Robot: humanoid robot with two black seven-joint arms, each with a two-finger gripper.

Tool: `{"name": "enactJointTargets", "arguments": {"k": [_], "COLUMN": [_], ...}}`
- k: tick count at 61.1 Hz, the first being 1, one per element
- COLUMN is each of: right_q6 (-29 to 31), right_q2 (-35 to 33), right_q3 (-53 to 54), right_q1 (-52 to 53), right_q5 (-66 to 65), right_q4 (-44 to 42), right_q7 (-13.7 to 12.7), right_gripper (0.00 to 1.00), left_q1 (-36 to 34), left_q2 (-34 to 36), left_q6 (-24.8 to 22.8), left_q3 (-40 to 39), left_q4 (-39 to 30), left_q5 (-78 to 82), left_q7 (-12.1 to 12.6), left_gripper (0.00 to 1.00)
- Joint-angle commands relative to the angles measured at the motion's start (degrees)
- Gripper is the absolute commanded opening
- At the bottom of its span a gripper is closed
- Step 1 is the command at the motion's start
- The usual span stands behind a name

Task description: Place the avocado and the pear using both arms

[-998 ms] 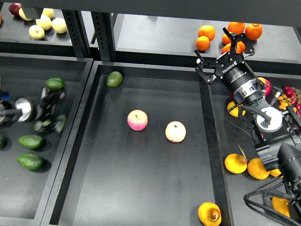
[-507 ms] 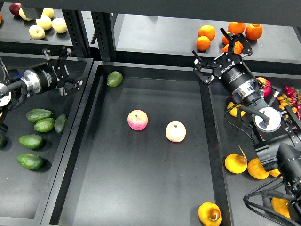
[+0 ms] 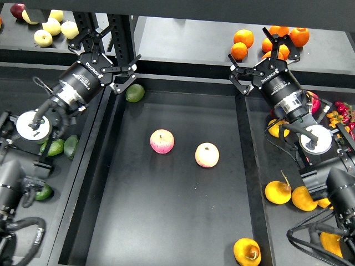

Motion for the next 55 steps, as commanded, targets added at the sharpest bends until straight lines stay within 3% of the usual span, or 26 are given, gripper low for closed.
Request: {"name": "enactJointTargets", "arguments": {"k": [1,10,29,44,55], "right_q6": [-0.01,-0.01,-0.01,-0.01,-0.01], "right_q2": [0.00,0.00,0.00,0.00,0.00], "right_q3": [0.16,0.25,0.51,0.42,0.42], "right_q1": [-0.06,0.02,0.02,-0.06,0.02], "right_q5": [0.01,0.01,0.01,-0.08,-0.17], "right_q4": [-0.01,-0.01,-0.10,-0.36,-0.18], "right_q7": [0.08,0.08,-0.89,-1.15,-5.02], "right_gripper": [1.00,1.00,1.00,1.00,1.00], "left_q1": [0.71,1.50,2.20,2.20,2.29], "left_q2": [-0.79,-0.79,-0.79,-0.79,-0.79], "left_q6": [-0.01,-0.01,-0.01,-0.01,-0.01], "left_q3": [-0.56,-0.56,-0.03,0.06,1.64], "left_q4": [0.29,0.46,0.90,1.25,0.99], "left_q5": [-1.74,-3.85,-7.44,-9.39,-9.39], "left_q7": [-1.68,-5.90,-9.59,-10.04,-10.21], "left_gripper": [0.92,0.99,0.99,0.99,1.00]}}
